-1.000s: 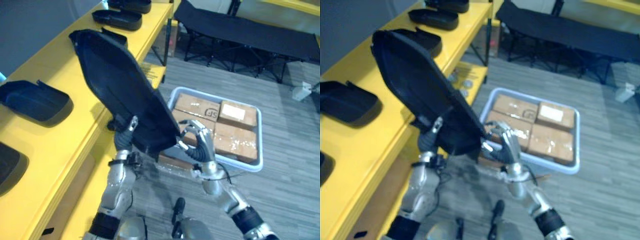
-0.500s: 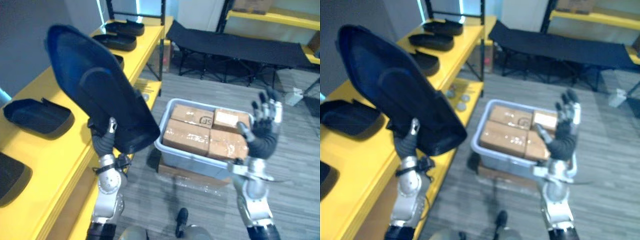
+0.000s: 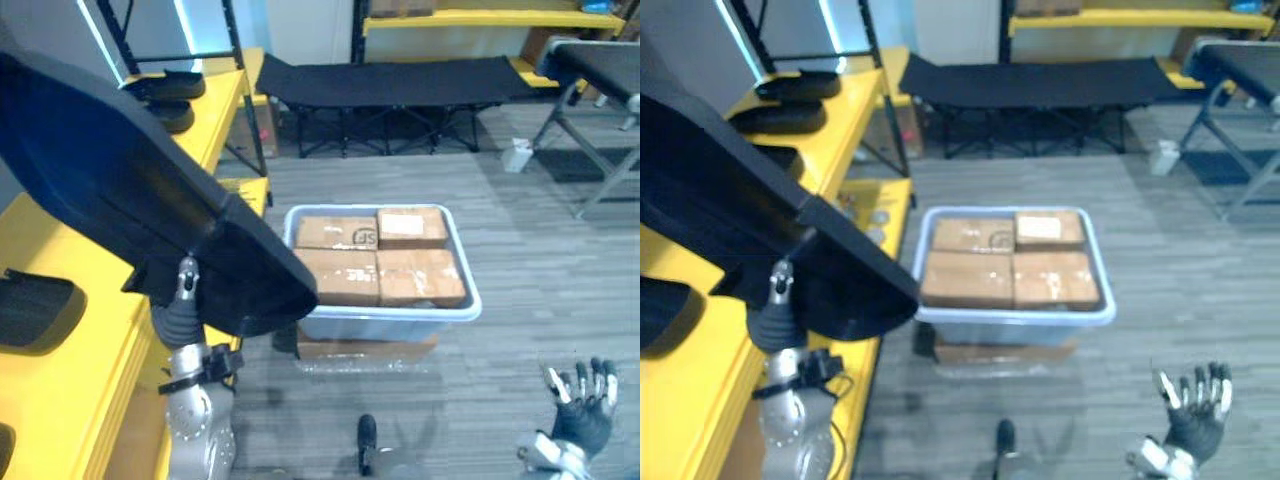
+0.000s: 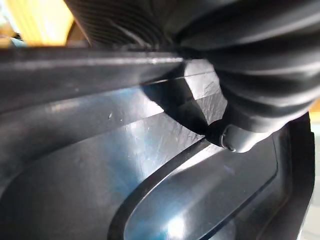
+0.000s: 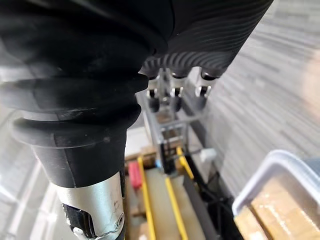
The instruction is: Walk over and take plastic housings, then place them on the shelf
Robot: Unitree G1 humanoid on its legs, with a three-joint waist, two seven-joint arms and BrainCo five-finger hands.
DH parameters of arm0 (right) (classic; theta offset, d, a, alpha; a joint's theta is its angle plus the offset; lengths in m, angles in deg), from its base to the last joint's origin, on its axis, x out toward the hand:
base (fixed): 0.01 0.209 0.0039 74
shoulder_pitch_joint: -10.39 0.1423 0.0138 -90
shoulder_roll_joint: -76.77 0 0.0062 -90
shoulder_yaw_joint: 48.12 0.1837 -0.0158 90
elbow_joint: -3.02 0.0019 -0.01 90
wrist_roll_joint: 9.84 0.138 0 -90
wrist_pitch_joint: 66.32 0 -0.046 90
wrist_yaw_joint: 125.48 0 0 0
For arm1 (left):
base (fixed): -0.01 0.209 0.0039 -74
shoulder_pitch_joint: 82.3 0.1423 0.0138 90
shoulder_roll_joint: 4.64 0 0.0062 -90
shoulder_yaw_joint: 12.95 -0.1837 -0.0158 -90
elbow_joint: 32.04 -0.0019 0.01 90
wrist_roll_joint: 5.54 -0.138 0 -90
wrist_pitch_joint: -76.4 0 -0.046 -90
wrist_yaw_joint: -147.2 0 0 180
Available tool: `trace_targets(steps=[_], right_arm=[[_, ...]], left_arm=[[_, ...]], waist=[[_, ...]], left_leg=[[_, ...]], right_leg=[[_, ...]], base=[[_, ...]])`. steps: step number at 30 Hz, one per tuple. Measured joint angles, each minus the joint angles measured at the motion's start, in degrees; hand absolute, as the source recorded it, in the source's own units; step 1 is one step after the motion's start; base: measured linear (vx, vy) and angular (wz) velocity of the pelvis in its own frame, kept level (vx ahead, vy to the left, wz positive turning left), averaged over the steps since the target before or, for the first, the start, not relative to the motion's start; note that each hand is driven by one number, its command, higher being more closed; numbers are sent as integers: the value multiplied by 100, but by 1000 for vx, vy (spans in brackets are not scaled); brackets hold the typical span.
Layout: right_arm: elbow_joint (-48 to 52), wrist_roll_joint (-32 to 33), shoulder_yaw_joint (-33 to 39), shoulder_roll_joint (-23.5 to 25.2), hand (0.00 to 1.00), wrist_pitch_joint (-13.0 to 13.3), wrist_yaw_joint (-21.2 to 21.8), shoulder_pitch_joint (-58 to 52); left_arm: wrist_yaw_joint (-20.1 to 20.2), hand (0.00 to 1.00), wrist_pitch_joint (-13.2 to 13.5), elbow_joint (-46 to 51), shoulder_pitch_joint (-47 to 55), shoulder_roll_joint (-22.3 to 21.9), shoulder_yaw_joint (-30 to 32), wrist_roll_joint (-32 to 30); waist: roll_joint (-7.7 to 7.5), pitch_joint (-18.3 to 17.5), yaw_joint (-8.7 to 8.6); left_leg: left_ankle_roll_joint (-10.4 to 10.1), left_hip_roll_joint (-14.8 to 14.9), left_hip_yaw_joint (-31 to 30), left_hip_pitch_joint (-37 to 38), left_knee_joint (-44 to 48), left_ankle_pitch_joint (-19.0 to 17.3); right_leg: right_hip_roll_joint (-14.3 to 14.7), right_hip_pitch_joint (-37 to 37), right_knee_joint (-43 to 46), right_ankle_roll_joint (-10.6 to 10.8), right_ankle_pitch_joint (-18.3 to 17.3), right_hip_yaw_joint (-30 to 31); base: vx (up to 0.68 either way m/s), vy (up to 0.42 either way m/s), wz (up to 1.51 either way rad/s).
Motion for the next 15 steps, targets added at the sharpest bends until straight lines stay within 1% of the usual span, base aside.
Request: trace_targets(steps=[2,3,6,7,8,9,10,11,12,13,14,15], right_arm=[[0,-56,-6,-14,0,0,118,136],[0,-55,-13,-28,0,0,209,229],[0,-50,-206,-146,0,-2,513,521],[-1,-52,-388,-212,0,-15,614,657],[-2,-55,-573,-255,0,-32,657,772],[-11,-67,-816,-296,0,-57,736,908],[-34,-144,-1226,-357,0,-128,740,1134],[-95,-344,-1662,-391,0,-192,713,1385],[-135,-463,-1867,-407,0,-258,711,1522],[-232,-631,-2216,-422,0,-354,695,1784],[-304,-831,-2486,-422,0,-391,630,1991],[-348,-918,-2615,-421,0,-408,583,2114]], left_arm=[[-116,100,10,0,-2,8,139,-41],[-250,100,10,0,-3,7,210,-115],[-838,100,-36,8,-9,8,487,-666],[-1092,100,-97,30,13,7,643,-905],[-1262,100,-206,78,87,2,781,-1022],[-1451,100,-309,147,164,-6,945,-1152],[-1640,100,-415,291,333,-30,1208,-1177],[-1791,100,-465,415,533,-78,1538,-1180],[-1875,100,-509,491,649,-132,1725,-1188],[-1994,100,-535,605,840,-285,2067,-1184],[-2076,100,-535,692,1060,-450,2336,-1180],[-2105,100,-535,736,1167,-540,2478,-1180]], waist=[[5,-4,14],[13,-9,21],[51,-31,147],[55,-29,178],[54,-29,208],[55,-30,290],[57,-32,418],[57,-32,568],[58,-32,687],[55,-34,890],[42,-54,1117],[42,-54,1230]], left_leg=[[-1,-1,-22,-2,0,1],[0,-5,-54,-6,0,1],[0,-37,-248,-38,-8,16],[13,-76,-435,-46,-47,59],[21,-106,-585,-45,-86,95],[27,-134,-741,-52,-102,121],[40,-168,-938,-107,-102,167],[53,-218,-1170,-165,-124,226],[62,-237,-1253,-172,-158,263],[75,-282,-1447,-180,-215,328],[80,-325,-1647,-217,-244,369],[89,-340,-1720,-210,-255,391]], right_leg=[[-2,4,0,0,0,-7],[-7,11,0,2,-2,-27],[-56,60,0,31,-12,-215],[-118,121,0,44,-32,-400],[-161,187,1,39,-49,-541],[-203,246,-1,52,-77,-700],[-261,291,-2,76,-108,-912],[-323,334,-2,89,-122,-1131],[-350,358,-2,92,-123,-1227],[-403,426,-5,106,-133,-1418],[-449,460,-6,121,-145,-1595],[-472,496,-7,130,-151,-1668]], base=[[-16,37,4],[-10,39,10],[-8,40,31],[-4,54,74],[-4,45,85],[-3,42,92],[3,34,102],[11,31,94],[30,25,94],[43,28,88],[54,25,87],[78,28,87]])
